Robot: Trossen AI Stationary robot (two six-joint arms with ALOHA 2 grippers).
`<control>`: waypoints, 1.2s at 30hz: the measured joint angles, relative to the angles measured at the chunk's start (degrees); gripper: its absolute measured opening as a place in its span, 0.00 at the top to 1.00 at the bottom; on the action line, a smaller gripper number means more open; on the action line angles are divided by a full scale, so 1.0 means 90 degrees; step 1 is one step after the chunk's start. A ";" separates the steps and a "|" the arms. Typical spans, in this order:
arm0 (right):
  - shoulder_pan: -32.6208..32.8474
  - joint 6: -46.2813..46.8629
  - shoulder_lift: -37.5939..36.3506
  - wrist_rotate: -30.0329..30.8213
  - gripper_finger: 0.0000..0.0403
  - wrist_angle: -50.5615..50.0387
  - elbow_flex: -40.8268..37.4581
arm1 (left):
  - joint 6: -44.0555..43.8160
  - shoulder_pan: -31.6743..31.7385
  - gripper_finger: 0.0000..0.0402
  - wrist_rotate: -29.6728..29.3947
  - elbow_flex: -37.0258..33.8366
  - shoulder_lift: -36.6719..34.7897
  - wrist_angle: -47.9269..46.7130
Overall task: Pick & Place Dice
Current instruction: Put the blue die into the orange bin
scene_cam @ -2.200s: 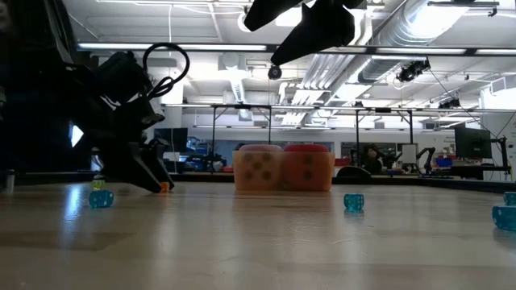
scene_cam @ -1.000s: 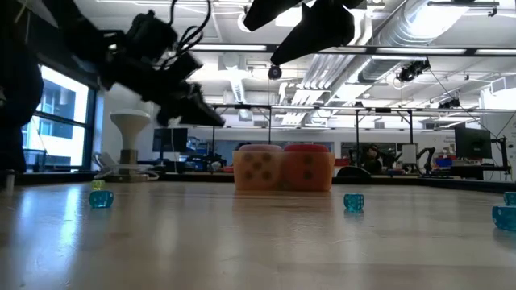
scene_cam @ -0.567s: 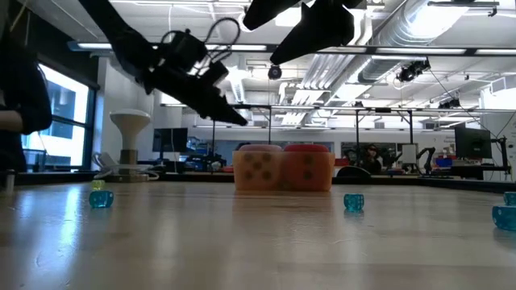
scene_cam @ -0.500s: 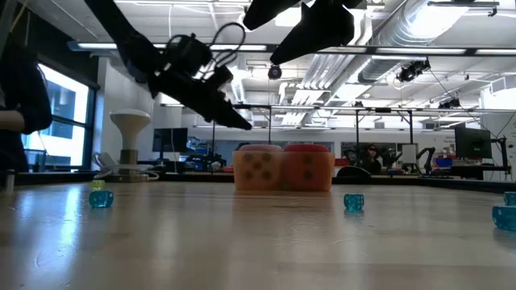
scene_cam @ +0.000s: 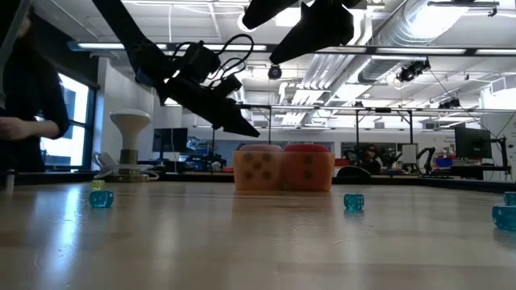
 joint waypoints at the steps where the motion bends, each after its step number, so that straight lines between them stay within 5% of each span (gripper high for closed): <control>1: 0.0000 0.0002 0.0000 0.0000 0.11 0.0004 0.0000 | -0.0030 -0.0011 0.45 0.0000 0.0000 -0.0001 -0.0003; 9: 0.0000 0.0010 0.0000 -0.0011 0.11 0.0060 0.0000 | -0.0321 -0.0209 0.32 0.0281 0.0000 -0.0505 -0.0539; 18: -0.0103 0.0350 0.0000 -0.1097 0.11 -0.0249 0.0000 | -0.0187 -0.0400 0.31 -0.0073 0.0000 -0.2229 -0.3290; 24: -0.0121 0.1500 0.0000 -0.1824 0.11 -0.1514 0.0000 | -0.1371 -0.0574 0.31 0.0646 -0.0164 -0.3150 -0.4650; 29: -0.0067 0.1988 0.0000 -0.1061 0.11 -0.2988 0.0000 | -0.1509 -0.1190 0.31 0.1325 -0.0894 -0.3606 -0.4561; 36: 0.0085 0.2006 0.0393 -0.0850 0.11 -0.3297 -0.0002 | -0.1693 -0.2033 0.31 0.0784 -0.1438 -0.3943 -0.4027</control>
